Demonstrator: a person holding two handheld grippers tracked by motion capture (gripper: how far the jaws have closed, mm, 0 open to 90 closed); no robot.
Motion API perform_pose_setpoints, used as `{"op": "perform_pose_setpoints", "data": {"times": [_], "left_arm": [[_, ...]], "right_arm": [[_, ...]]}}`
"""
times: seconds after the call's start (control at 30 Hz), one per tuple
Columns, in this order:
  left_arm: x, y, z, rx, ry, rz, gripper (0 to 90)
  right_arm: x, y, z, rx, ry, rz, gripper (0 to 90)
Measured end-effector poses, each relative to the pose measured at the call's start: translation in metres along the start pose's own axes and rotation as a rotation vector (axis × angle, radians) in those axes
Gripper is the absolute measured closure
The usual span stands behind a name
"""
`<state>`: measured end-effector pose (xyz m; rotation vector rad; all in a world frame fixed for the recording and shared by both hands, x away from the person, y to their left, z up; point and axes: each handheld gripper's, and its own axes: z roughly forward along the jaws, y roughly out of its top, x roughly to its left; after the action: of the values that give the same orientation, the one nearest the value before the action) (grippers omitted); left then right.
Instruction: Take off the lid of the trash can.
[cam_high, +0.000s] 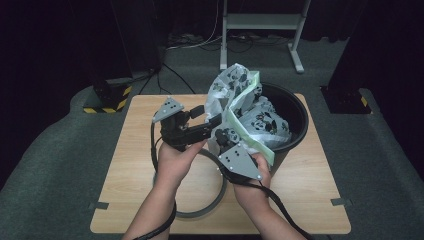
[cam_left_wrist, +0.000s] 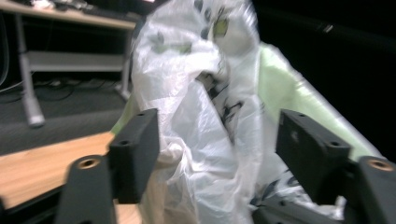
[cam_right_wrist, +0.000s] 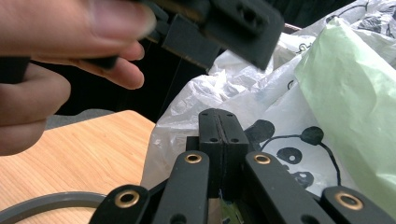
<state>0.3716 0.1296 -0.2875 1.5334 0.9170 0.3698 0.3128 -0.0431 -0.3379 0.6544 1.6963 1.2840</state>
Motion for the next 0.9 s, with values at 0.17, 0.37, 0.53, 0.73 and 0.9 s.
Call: {"op": "perform_pose_setpoints", "data": {"times": [0.17, 0.37, 0.53, 0.73, 0.9], "left_arm": [[0.0, 0.001, 0.015, 0.072, -0.003, -0.01, 28.6], [0.003, 0.004, 0.006, 0.032, 0.068, -0.021, 23.2], [0.003, 0.005, 0.022, 0.141, -0.04, -0.048, 26.3], [-0.004, 0.01, 0.033, 0.218, -0.045, 0.006, 41.2], [-0.008, 0.014, 0.042, 0.291, -0.036, 0.036, 63.1]], "right_arm": [[0.001, -0.001, 0.001, 0.0, 0.006, -0.004, 89.8], [0.0, -0.001, 0.0, 0.003, 0.016, -0.014, 89.9], [0.0, -0.002, -0.001, 0.003, 0.021, -0.02, 89.8], [-0.001, -0.002, -0.002, 0.005, 0.025, -0.015, 89.8], [-0.002, -0.005, -0.005, 0.009, 0.035, -0.007, 89.8]]}}
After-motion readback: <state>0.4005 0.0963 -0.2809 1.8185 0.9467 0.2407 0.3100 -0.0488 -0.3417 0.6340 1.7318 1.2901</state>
